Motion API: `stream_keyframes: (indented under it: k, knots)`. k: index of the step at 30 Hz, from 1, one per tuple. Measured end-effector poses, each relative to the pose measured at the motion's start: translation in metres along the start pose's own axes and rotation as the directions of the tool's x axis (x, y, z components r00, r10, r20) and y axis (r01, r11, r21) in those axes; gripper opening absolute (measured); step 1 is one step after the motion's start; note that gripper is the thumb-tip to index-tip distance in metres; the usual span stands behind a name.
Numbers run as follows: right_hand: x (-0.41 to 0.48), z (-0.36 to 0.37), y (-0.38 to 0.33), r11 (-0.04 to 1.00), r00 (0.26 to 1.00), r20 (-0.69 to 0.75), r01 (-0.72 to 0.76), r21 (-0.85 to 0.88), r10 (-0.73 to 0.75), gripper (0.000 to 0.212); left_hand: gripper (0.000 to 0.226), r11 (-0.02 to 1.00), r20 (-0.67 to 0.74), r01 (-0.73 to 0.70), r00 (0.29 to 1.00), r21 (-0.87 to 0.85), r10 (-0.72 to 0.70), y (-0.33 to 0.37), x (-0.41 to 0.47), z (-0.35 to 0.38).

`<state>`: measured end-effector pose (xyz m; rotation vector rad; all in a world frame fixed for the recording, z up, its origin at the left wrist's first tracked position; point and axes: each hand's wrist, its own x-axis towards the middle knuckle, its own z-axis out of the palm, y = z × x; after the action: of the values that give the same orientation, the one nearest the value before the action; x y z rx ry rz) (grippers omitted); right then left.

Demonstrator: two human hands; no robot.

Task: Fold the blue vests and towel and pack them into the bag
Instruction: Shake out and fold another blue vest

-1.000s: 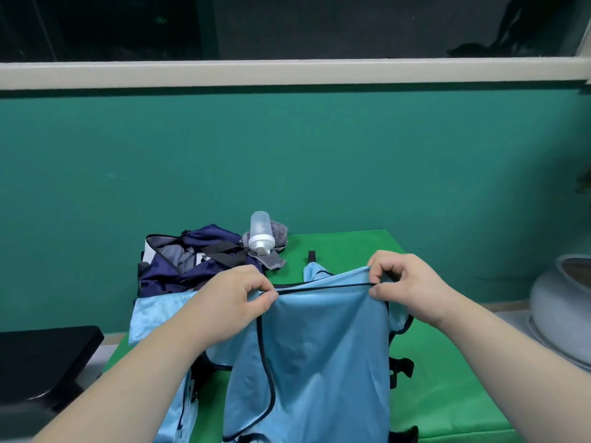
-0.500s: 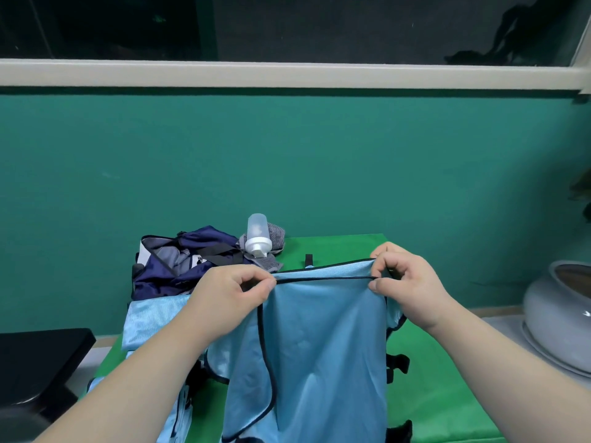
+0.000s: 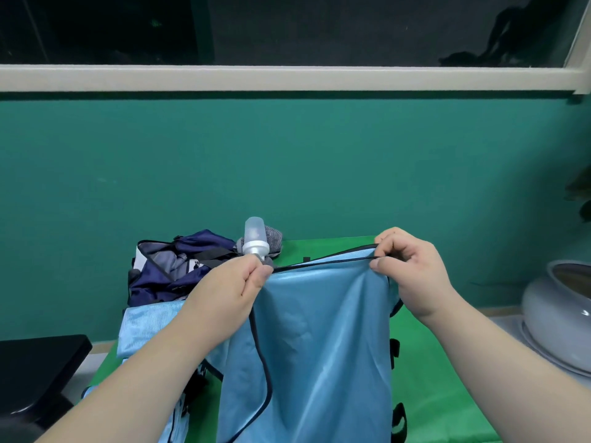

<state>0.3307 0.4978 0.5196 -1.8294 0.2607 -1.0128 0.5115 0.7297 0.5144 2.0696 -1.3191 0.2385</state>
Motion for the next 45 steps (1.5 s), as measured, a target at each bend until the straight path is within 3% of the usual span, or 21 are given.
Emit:
stream_keyframes:
  k: [5,10,17,23,27,33,38,41,45]
  knots:
    - [0.008,-0.011,-0.006,0.985,0.999,0.02,-0.034,-0.168,0.038,0.012,0.022,0.99,0.198,-0.081,0.979,0.118,0.056,-0.002,0.007,-0.017]
    - [0.012,-0.019,-0.01,0.938,0.996,0.09,0.014,-0.346,0.019,0.032,0.019,0.994,0.12,-0.06,0.992,0.096,0.048,0.0,0.01,-0.03]
    - [0.018,-0.028,-0.023,0.933,0.995,0.082,-0.032,-0.358,0.065,0.027,0.02,0.994,0.046,0.003,0.999,0.112,-0.008,0.01,0.017,-0.041]
    - [0.021,-0.032,-0.033,0.919,0.983,0.104,-0.1,-0.381,0.149,0.036,0.022,0.998,0.041,0.037,0.998,0.049,-0.039,0.019,0.018,-0.045]
    - [0.02,-0.033,-0.032,0.91,0.978,0.096,-0.133,-0.392,0.184,0.028,0.019,0.997,0.039,0.048,0.998,0.062,-0.05,0.022,0.016,-0.045]
    - [0.018,-0.037,-0.031,0.889,0.968,0.123,-0.145,-0.435,0.218,0.025,0.02,0.993,0.075,0.108,0.991,0.052,-0.111,0.016,0.014,-0.043]
    - [0.018,-0.042,-0.029,0.867,0.948,0.153,-0.18,-0.465,0.279,0.029,0.035,0.989,0.151,0.131,0.979,0.062,-0.139,0.017,0.013,-0.042]
    - [0.02,-0.044,-0.029,0.846,0.936,0.183,-0.172,-0.506,0.299,0.028,0.025,0.972,0.14,0.15,0.974,0.179,-0.176,0.019,0.016,-0.042]
    - [0.021,-0.046,-0.03,0.839,0.934,0.195,-0.16,-0.52,0.298,0.028,0.015,0.973,0.094,0.168,0.978,0.159,-0.184,0.022,0.017,-0.042]
